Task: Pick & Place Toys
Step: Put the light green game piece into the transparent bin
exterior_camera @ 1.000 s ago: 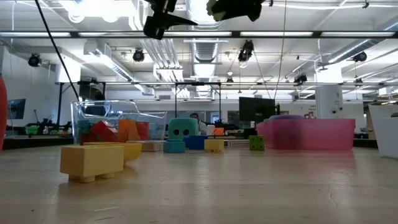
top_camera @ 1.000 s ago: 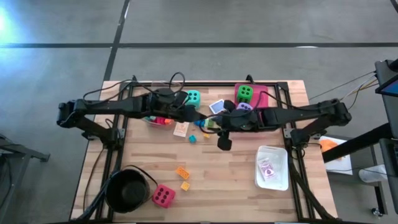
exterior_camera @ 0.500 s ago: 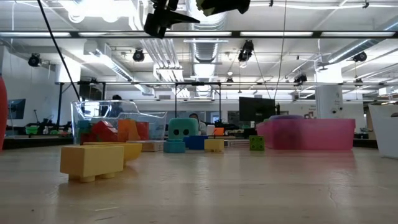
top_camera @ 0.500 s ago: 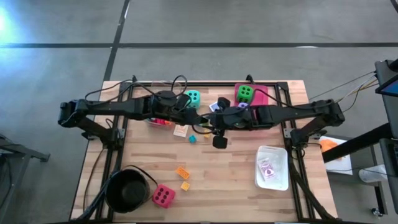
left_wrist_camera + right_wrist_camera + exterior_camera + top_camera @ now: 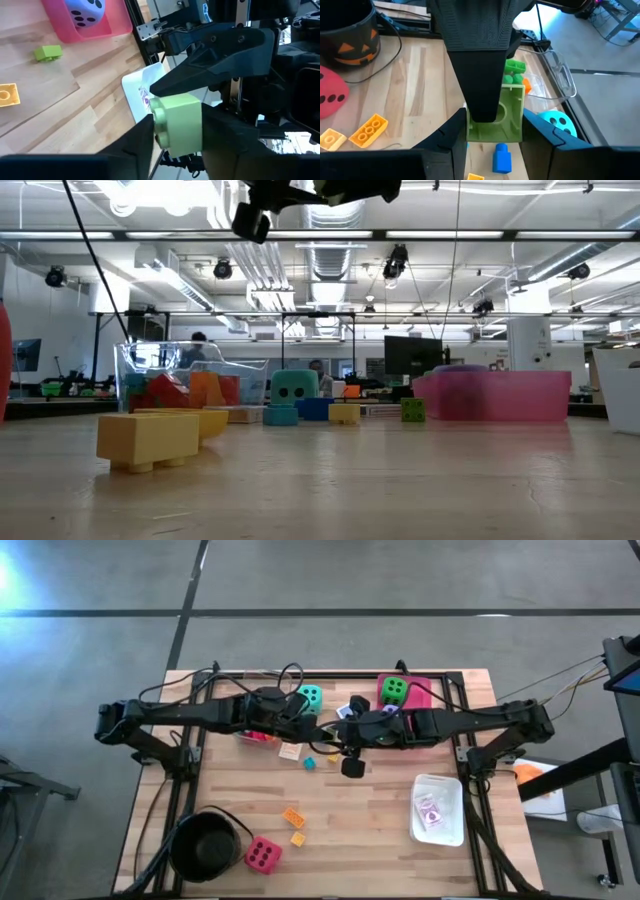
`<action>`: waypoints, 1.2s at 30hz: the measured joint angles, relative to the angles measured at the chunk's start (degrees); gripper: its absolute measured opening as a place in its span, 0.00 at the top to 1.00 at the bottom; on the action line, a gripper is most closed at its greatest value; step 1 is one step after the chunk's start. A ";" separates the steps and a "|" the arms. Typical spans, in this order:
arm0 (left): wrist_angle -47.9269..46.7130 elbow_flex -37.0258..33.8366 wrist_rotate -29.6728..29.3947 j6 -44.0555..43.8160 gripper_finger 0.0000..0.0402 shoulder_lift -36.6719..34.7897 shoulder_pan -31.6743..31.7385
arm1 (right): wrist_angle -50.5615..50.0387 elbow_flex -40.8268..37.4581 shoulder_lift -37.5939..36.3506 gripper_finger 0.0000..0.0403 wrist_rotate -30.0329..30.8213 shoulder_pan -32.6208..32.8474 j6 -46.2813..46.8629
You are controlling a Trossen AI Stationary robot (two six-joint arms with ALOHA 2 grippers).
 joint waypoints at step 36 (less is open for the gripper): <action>-46.54 -0.20 -17.56 15.97 0.76 -3.40 24.77 | -10.71 0.23 -4.06 0.14 0.64 0.04 13.50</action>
